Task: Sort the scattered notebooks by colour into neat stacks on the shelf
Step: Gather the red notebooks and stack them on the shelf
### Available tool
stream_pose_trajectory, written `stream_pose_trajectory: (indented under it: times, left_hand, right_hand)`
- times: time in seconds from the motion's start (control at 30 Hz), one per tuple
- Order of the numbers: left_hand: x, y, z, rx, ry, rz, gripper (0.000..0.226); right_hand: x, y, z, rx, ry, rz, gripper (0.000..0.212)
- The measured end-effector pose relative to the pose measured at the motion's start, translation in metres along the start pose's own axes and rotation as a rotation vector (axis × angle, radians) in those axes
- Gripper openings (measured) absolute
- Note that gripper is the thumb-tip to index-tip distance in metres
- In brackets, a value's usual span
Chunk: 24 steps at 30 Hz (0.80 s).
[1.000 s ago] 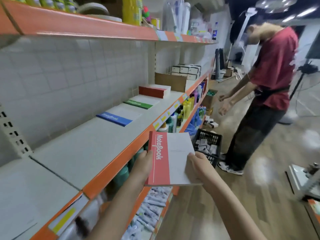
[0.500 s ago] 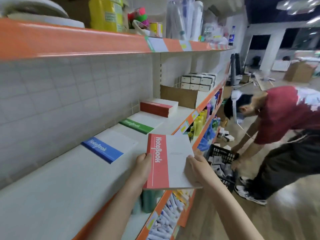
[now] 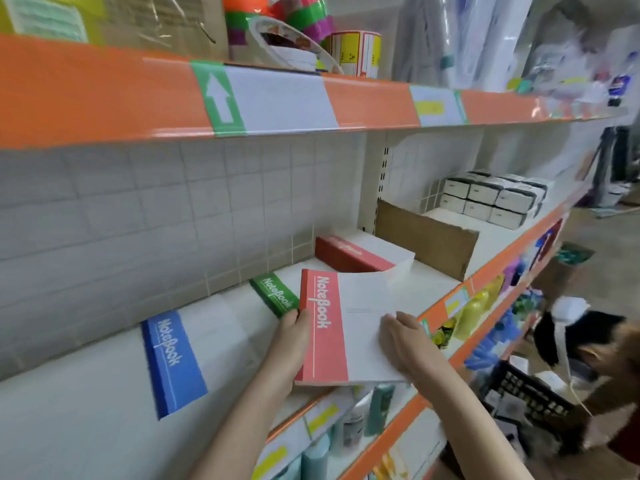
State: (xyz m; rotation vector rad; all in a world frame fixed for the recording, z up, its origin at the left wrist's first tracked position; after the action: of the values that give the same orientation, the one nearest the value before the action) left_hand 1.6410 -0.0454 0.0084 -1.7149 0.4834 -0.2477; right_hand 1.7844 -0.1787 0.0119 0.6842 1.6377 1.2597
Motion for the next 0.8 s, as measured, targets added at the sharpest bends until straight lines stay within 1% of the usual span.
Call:
stream_pose_trajectory:
  times: [0.1,0.2,0.3,0.53,0.67,0.77,0.8]
  left_hand:
    - [0.019,-0.01,0.021,0.0,-0.081,-0.025,0.027]
    - [0.038,-0.018,0.038,-0.006,-0.125,-0.025,0.029]
    - [0.048,-0.023,0.053,-0.005,-0.21,-0.037,0.029]
    - [0.062,-0.032,0.077,0.004,-0.362,-0.063,0.027]
    - [0.071,-0.034,0.089,-0.011,-0.399,-0.062,0.028]
    - [0.081,-0.034,0.099,-0.032,-0.394,-0.068,0.026]
    - [0.084,-0.034,0.102,-0.042,-0.393,-0.074,0.025]
  right_hand:
    - [0.001,0.011,0.042,-0.025,0.098,-0.013,0.017]
    - [0.003,0.02,0.079,-0.041,0.177,-0.026,0.016]
    - [0.01,0.025,0.111,-0.068,0.253,-0.026,0.015]
    - [0.028,0.036,0.166,-0.099,0.36,-0.047,0.022]
    - [0.038,0.039,0.193,-0.117,0.422,-0.046,0.017]
    - [0.041,0.039,0.211,-0.099,0.457,-0.048,0.034]
    - [0.042,0.039,0.217,-0.099,0.475,-0.055,0.032]
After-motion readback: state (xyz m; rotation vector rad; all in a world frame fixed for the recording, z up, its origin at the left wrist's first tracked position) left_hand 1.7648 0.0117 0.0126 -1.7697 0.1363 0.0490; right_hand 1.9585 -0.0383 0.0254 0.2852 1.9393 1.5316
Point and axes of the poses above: each hand's wrist, its own z-axis towards the middle knuckle, its own x-axis out of the palm, y = z × x, the point moved 8 cm from there along z, towards the middle knuckle, and after that the axes turned 11 degrees about -y, right-handed, at the moved point
